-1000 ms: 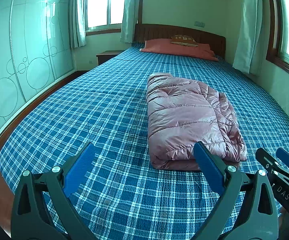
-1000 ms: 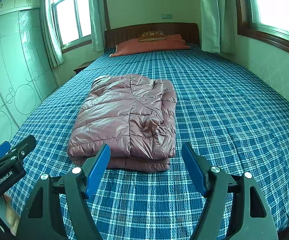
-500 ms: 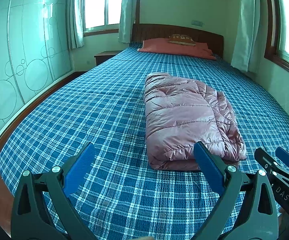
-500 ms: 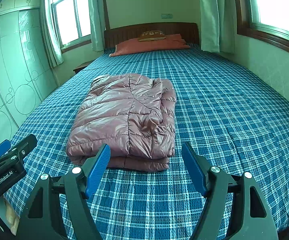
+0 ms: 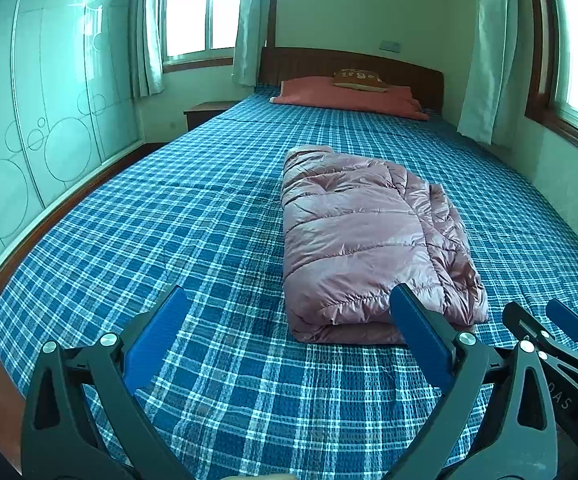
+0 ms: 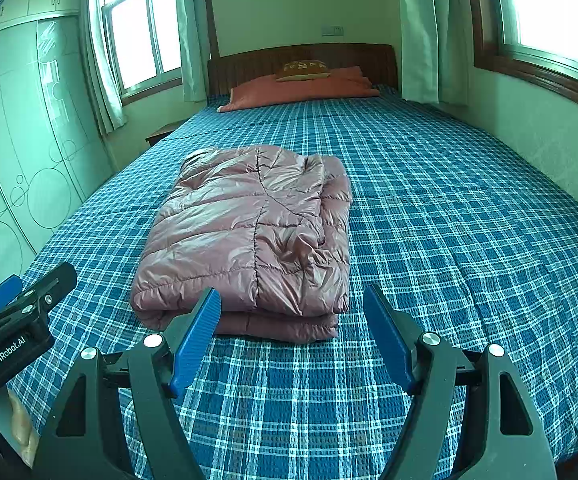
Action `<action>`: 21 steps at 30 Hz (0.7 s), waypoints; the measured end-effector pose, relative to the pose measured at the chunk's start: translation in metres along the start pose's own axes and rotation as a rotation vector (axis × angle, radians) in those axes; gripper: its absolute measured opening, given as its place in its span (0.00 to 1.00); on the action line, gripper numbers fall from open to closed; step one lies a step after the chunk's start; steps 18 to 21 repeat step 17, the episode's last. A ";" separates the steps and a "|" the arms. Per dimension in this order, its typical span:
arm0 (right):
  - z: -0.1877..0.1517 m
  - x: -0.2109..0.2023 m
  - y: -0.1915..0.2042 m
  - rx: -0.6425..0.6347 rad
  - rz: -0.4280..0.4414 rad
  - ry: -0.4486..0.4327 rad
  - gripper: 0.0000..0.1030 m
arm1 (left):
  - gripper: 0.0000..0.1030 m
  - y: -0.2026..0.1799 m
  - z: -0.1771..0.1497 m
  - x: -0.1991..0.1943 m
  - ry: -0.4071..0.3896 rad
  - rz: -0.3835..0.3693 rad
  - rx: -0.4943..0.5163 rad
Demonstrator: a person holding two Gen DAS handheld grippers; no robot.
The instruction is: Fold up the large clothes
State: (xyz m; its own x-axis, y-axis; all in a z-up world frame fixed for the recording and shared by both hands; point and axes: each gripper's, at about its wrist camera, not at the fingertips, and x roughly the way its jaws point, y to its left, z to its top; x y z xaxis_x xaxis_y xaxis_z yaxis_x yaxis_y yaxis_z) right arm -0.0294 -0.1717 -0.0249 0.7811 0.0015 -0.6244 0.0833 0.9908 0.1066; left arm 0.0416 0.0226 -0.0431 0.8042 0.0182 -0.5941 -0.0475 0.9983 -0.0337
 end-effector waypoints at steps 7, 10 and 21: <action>-0.002 0.007 -0.002 0.000 0.000 0.011 0.70 | 0.98 0.002 -0.003 0.011 0.031 -0.002 -0.019; -0.002 0.011 -0.003 0.001 0.002 0.016 0.70 | 0.98 0.002 -0.004 0.016 0.027 0.004 -0.010; -0.003 0.027 -0.015 0.016 -0.006 0.041 0.71 | 0.98 0.017 -0.003 0.048 0.072 0.023 0.003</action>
